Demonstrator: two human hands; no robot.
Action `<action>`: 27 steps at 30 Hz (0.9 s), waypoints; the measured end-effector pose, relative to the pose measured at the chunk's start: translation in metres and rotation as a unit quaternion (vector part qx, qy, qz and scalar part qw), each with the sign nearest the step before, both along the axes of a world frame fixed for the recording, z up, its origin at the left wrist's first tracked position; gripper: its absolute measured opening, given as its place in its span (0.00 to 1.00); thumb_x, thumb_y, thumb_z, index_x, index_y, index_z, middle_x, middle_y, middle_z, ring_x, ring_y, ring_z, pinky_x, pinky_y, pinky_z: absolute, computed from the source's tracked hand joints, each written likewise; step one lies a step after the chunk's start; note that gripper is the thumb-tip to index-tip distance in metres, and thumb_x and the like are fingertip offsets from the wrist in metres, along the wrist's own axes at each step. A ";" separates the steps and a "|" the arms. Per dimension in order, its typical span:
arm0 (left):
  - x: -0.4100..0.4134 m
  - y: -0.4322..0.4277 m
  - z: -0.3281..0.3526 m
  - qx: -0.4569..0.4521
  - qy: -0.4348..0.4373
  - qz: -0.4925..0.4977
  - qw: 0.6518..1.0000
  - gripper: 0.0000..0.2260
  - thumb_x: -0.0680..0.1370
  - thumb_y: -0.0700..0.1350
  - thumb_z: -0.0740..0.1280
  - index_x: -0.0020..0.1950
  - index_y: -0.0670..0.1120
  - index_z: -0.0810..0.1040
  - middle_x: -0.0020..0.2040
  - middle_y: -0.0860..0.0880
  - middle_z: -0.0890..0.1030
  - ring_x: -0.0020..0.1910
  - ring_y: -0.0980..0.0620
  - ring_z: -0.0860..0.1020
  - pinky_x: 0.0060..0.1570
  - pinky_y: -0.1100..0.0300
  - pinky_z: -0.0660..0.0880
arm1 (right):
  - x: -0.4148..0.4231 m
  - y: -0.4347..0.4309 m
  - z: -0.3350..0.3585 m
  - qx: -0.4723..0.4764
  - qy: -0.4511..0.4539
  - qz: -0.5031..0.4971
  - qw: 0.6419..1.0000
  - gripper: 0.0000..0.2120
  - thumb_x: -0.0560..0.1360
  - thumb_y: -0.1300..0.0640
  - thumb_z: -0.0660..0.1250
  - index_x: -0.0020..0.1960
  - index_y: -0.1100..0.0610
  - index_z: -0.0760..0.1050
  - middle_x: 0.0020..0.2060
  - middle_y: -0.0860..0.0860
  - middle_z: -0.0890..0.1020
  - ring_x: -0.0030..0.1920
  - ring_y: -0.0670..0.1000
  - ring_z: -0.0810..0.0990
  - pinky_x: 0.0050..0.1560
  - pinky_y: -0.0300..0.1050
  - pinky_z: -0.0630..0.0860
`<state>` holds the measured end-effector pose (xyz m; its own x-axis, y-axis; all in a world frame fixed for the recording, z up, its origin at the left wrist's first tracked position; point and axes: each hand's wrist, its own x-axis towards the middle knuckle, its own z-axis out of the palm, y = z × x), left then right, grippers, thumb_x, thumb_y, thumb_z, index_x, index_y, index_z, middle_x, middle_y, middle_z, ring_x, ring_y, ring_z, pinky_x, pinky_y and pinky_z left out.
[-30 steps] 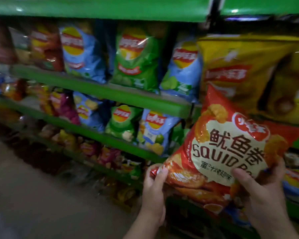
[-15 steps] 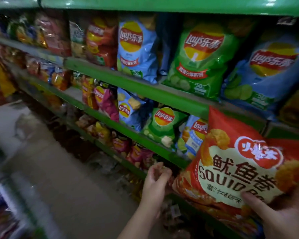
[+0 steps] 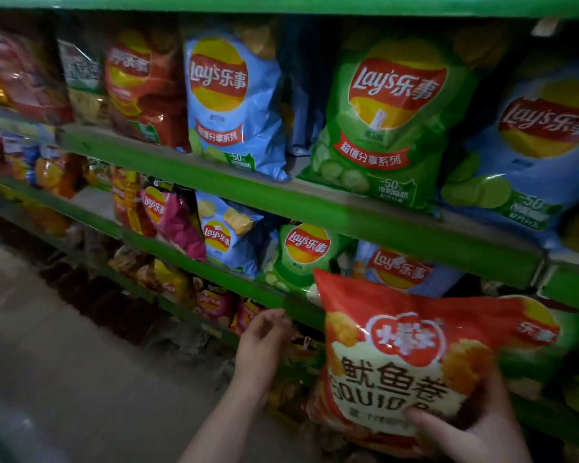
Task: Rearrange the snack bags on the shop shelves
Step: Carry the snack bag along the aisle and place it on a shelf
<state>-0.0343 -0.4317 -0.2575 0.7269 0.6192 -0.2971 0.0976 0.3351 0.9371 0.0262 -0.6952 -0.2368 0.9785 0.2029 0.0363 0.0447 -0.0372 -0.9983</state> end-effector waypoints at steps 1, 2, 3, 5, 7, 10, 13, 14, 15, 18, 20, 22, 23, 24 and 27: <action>0.001 0.007 -0.001 0.013 0.007 0.003 1.000 0.04 0.78 0.36 0.67 0.49 0.43 0.80 0.49 0.34 0.83 0.44 0.42 0.81 0.44 0.49 0.77 | -0.012 0.009 0.006 0.004 -0.023 0.033 0.999 0.58 0.38 0.50 0.87 0.64 0.31 0.69 0.54 0.32 0.82 0.52 0.34 0.81 0.45 0.27 0.77; 0.001 0.014 -0.003 0.026 0.014 0.008 1.000 0.03 0.77 0.36 0.68 0.49 0.42 0.81 0.48 0.34 0.83 0.44 0.42 0.81 0.45 0.51 0.77 | -0.013 0.018 0.001 0.006 -0.008 0.057 0.998 0.57 0.39 0.50 0.87 0.64 0.33 0.69 0.55 0.37 0.83 0.53 0.38 0.82 0.46 0.32 0.79; -0.001 0.020 -0.005 0.038 0.022 0.014 0.999 0.03 0.77 0.37 0.67 0.49 0.42 0.81 0.48 0.36 0.84 0.43 0.43 0.81 0.44 0.53 0.78 | -0.013 0.030 -0.006 -0.022 0.010 0.076 0.997 0.54 0.41 0.49 0.87 0.64 0.34 0.70 0.55 0.41 0.84 0.53 0.41 0.83 0.44 0.36 0.81; -0.006 0.035 -0.010 0.052 0.038 0.034 0.997 0.04 0.77 0.38 0.67 0.48 0.43 0.81 0.46 0.40 0.85 0.42 0.47 0.83 0.43 0.54 0.78 | -0.010 0.060 -0.022 -0.030 0.028 0.096 0.995 0.47 0.45 0.47 0.86 0.61 0.33 0.71 0.53 0.40 0.84 0.50 0.41 0.84 0.39 0.35 0.80; -0.013 0.054 -0.013 0.068 0.056 0.063 0.994 0.04 0.77 0.38 0.67 0.47 0.45 0.82 0.44 0.44 0.86 0.40 0.51 0.83 0.40 0.58 0.79 | -0.003 0.091 -0.033 -0.028 0.034 0.119 0.992 0.44 0.47 0.42 0.85 0.60 0.31 0.71 0.52 0.35 0.84 0.49 0.38 0.83 0.38 0.32 0.79; -0.030 0.094 -0.023 0.074 0.077 0.096 0.990 0.05 0.78 0.37 0.66 0.46 0.45 0.81 0.47 0.41 0.85 0.43 0.51 0.82 0.45 0.56 0.80 | -0.001 0.151 -0.037 -0.057 0.049 0.154 0.985 0.46 0.44 0.37 0.83 0.60 0.29 0.69 0.51 0.34 0.83 0.49 0.35 0.82 0.39 0.29 0.78; -0.047 0.147 -0.037 0.075 0.118 0.132 0.981 0.05 0.78 0.36 0.66 0.48 0.43 0.80 0.52 0.37 0.83 0.50 0.41 0.81 0.56 0.45 0.77 | 0.001 0.213 -0.047 -0.078 0.053 0.199 0.975 0.48 0.47 0.41 0.83 0.65 0.36 0.68 0.53 0.37 0.82 0.51 0.36 0.82 0.44 0.32 0.78; -0.053 0.167 -0.043 0.077 0.133 0.148 0.977 0.05 0.78 0.37 0.66 0.47 0.45 0.80 0.50 0.39 0.84 0.50 0.41 0.81 0.55 0.46 0.77 | 0.000 0.234 -0.050 -0.085 0.055 0.208 0.973 0.47 0.49 0.44 0.84 0.65 0.37 0.68 0.54 0.37 0.82 0.52 0.36 0.81 0.45 0.32 0.78; -0.058 0.188 -0.050 0.077 0.144 0.161 0.973 0.06 0.77 0.37 0.66 0.46 0.48 0.79 0.49 0.41 0.83 0.47 0.43 0.81 0.50 0.49 0.77 | -0.001 0.256 -0.055 -0.092 0.052 0.212 0.971 0.45 0.51 0.47 0.85 0.64 0.37 0.68 0.54 0.36 0.81 0.51 0.34 0.80 0.45 0.31 0.77; -0.064 0.260 -0.072 0.081 0.170 0.173 0.967 0.09 0.77 0.38 0.66 0.43 0.51 0.77 0.45 0.45 0.82 0.42 0.49 0.79 0.41 0.58 0.75 | -0.004 0.322 -0.076 -0.121 0.048 0.213 0.968 0.38 0.56 0.54 0.85 0.57 0.35 0.68 0.53 0.36 0.79 0.49 0.31 0.79 0.47 0.30 0.77; -0.060 0.313 -0.088 0.086 0.194 0.154 0.965 0.07 0.77 0.38 0.67 0.44 0.51 0.77 0.45 0.47 0.81 0.43 0.49 0.78 0.44 0.57 0.75 | -0.010 0.365 -0.091 -0.139 0.062 0.205 0.967 0.41 0.55 0.54 0.85 0.60 0.38 0.67 0.55 0.41 0.80 0.54 0.41 0.80 0.55 0.45 0.78; -0.050 0.365 -0.102 0.103 0.227 0.120 0.961 0.06 0.76 0.39 0.68 0.50 0.47 0.79 0.49 0.45 0.82 0.47 0.47 0.79 0.49 0.55 0.76 | -0.017 0.402 -0.105 -0.165 0.064 0.200 0.964 0.45 0.54 0.53 0.85 0.64 0.44 0.64 0.57 0.45 0.79 0.57 0.48 0.79 0.58 0.50 0.76; -0.044 0.392 -0.109 0.121 0.247 0.094 0.957 0.07 0.75 0.40 0.70 0.52 0.46 0.79 0.49 0.45 0.83 0.49 0.46 0.80 0.51 0.54 0.78 | -0.020 0.421 -0.114 -0.181 0.068 0.198 0.961 0.47 0.53 0.53 0.85 0.65 0.46 0.64 0.57 0.46 0.78 0.58 0.49 0.78 0.58 0.50 0.76; -0.037 0.416 -0.113 0.142 0.259 0.058 0.954 0.08 0.74 0.42 0.70 0.52 0.46 0.80 0.49 0.46 0.83 0.50 0.46 0.81 0.53 0.52 0.78 | -0.023 0.438 -0.124 -0.194 0.076 0.191 0.959 0.48 0.53 0.53 0.85 0.66 0.48 0.63 0.58 0.46 0.78 0.59 0.49 0.78 0.58 0.49 0.76; -0.009 0.479 -0.126 0.191 0.267 -0.070 0.942 0.18 0.70 0.50 0.67 0.56 0.43 0.81 0.53 0.42 0.84 0.55 0.43 0.81 0.56 0.49 0.77 | -0.031 0.481 -0.150 -0.213 0.103 0.172 0.956 0.50 0.54 0.55 0.85 0.67 0.45 0.59 0.55 0.37 0.74 0.54 0.41 0.75 0.49 0.30 0.73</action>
<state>-0.0430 0.0474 -0.3837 0.6195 0.6642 -0.4184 0.6075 -0.0681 0.7914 -0.0048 -0.2144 -0.3869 0.8286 0.4678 -0.3076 -0.0686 -0.4605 -0.8850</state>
